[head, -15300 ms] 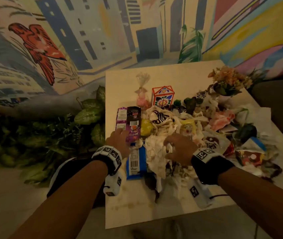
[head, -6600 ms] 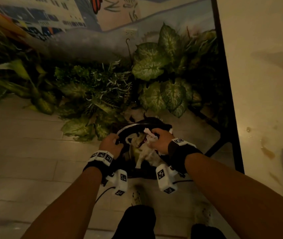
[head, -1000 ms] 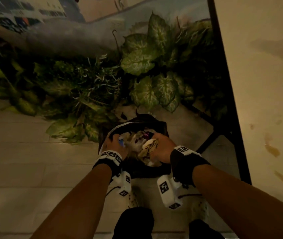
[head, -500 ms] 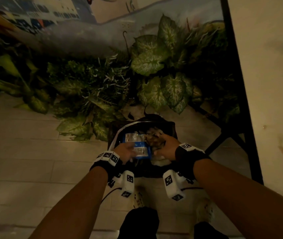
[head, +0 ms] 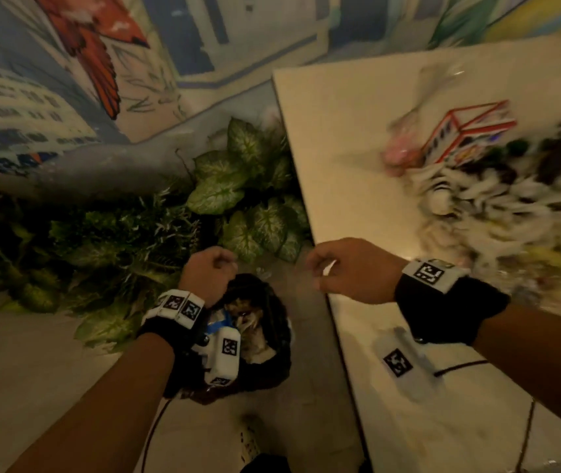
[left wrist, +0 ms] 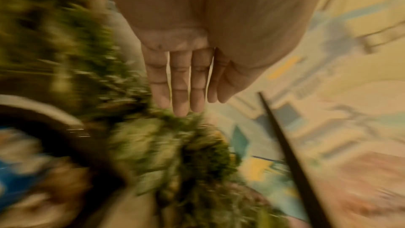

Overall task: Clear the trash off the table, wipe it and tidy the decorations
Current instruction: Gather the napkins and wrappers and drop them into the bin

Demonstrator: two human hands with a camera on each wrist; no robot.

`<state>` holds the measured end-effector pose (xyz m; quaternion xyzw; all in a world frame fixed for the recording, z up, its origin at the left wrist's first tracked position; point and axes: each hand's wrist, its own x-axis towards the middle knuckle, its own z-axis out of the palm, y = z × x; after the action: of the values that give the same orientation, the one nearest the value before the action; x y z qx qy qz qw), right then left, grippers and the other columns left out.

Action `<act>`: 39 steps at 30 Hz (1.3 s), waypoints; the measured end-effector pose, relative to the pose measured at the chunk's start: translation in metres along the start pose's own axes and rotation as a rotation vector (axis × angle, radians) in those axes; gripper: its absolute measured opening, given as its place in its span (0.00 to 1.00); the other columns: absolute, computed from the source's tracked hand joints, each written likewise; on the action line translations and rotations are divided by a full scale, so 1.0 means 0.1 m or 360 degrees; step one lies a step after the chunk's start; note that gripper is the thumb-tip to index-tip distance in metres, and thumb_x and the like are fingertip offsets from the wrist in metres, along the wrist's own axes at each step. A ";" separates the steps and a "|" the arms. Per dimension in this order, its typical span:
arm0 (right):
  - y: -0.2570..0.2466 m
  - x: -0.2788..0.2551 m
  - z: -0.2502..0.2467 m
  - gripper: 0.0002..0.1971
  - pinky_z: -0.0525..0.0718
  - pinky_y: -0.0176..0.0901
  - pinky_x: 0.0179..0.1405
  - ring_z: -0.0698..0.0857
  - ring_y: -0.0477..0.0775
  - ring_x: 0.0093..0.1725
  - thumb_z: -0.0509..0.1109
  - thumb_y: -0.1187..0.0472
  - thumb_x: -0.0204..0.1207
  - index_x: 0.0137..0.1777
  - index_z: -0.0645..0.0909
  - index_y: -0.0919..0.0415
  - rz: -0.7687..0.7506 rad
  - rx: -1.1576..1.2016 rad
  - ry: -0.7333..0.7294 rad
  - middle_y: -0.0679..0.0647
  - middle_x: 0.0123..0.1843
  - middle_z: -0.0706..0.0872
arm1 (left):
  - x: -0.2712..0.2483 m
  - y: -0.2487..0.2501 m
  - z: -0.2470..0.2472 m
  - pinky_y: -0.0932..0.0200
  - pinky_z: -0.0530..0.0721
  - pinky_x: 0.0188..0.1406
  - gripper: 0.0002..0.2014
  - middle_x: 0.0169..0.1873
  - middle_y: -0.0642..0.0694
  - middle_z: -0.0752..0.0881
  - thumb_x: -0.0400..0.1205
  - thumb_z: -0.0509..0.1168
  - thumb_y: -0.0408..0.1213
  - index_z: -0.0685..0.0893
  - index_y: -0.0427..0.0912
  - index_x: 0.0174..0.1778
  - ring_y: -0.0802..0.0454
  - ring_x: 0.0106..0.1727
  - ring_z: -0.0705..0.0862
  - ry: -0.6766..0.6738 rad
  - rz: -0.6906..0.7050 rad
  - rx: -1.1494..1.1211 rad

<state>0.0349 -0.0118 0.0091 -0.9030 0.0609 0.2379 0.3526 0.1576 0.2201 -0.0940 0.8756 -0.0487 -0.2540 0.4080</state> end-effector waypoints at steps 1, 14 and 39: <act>0.12 -0.19 -0.20 0.13 0.78 0.36 0.48 0.82 0.42 0.43 0.73 0.52 0.74 0.58 0.82 0.51 0.0014 -0.0014 0.0056 0.45 0.52 0.85 | -0.04 0.26 0.05 0.43 0.88 0.49 0.04 0.40 0.44 0.89 0.78 0.68 0.34 0.86 0.48 0.42 0.44 0.44 0.88 0.0000 0.0083 0.0018; 1.95 -1.86 -1.74 0.17 0.80 0.41 0.49 0.83 0.46 0.52 0.78 0.49 0.68 0.56 0.83 0.50 0.0418 -0.0067 0.0537 0.46 0.56 0.85 | -0.37 2.48 1.75 0.52 0.82 0.57 0.16 0.56 0.45 0.83 0.78 0.70 0.35 0.81 0.46 0.61 0.46 0.52 0.82 -0.0132 0.0499 0.0440; 2.51 -1.40 -1.21 0.50 0.59 0.71 0.77 0.50 0.71 0.82 0.77 0.37 0.61 0.80 0.54 0.42 0.0738 -0.0564 0.0238 0.57 0.83 0.50 | -0.24 3.12 2.96 0.59 0.77 0.49 0.20 0.57 0.40 0.87 0.74 0.72 0.48 0.84 0.43 0.59 0.41 0.59 0.84 -0.0141 0.0406 0.0841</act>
<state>-0.1106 -0.2871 0.0000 -0.9275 0.2487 0.2520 0.1202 0.0317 -0.1837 -0.0127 0.9263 -0.2407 -0.2171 0.1921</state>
